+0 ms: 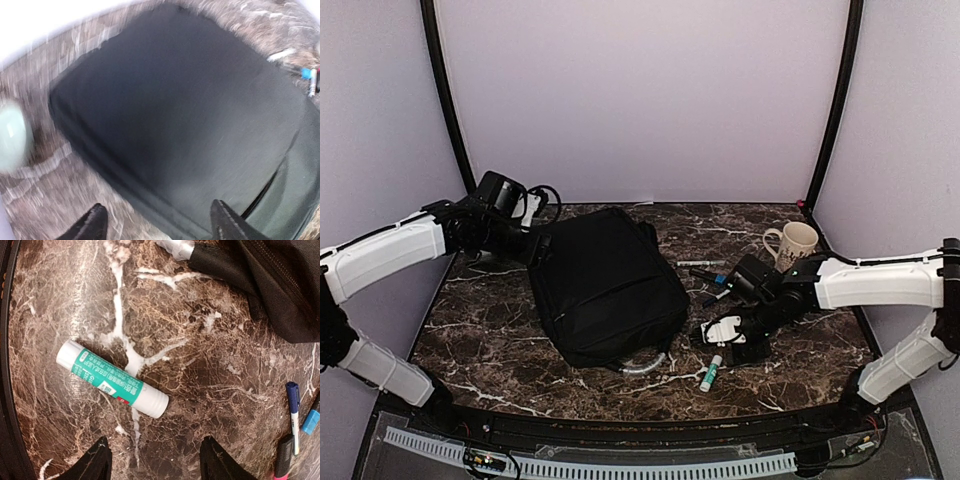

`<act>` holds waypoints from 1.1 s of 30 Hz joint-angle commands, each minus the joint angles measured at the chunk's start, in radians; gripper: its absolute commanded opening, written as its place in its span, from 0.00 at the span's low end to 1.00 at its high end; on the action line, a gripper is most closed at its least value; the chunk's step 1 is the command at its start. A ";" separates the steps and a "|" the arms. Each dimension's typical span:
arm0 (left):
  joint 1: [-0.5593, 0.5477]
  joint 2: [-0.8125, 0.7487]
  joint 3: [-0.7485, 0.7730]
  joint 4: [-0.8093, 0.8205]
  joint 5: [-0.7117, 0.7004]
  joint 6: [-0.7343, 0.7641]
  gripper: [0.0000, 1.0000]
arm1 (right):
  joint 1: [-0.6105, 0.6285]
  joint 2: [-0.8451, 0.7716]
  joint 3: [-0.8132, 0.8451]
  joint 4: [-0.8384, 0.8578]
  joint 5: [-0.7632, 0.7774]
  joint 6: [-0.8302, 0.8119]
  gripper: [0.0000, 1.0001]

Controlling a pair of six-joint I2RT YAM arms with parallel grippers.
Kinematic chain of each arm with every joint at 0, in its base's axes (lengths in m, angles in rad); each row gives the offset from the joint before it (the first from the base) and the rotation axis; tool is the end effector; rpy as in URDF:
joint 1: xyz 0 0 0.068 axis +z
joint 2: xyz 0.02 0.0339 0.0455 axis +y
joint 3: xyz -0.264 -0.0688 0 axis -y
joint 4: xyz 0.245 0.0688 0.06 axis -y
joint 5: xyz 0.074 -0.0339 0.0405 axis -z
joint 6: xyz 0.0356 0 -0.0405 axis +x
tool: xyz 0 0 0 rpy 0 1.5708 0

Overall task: Pack the student bag
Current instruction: Pick up the glue stick from the corner of the board.

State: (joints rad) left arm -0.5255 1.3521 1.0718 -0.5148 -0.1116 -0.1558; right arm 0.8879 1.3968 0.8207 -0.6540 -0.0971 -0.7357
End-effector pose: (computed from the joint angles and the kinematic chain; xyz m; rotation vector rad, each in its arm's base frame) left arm 0.2540 -0.1427 0.2830 0.3821 2.3374 -0.1985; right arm 0.1545 0.1953 0.1872 -2.0507 1.9129 0.1725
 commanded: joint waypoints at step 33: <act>-0.080 0.104 0.071 0.440 0.243 0.262 0.70 | 0.210 0.293 0.181 -0.124 0.128 -0.083 0.35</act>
State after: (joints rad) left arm -0.6044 1.4830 1.1427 -0.0883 0.1127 0.1089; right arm 1.0874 1.6817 0.9798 -0.7567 0.0612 -0.8593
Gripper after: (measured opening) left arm 0.697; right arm 0.310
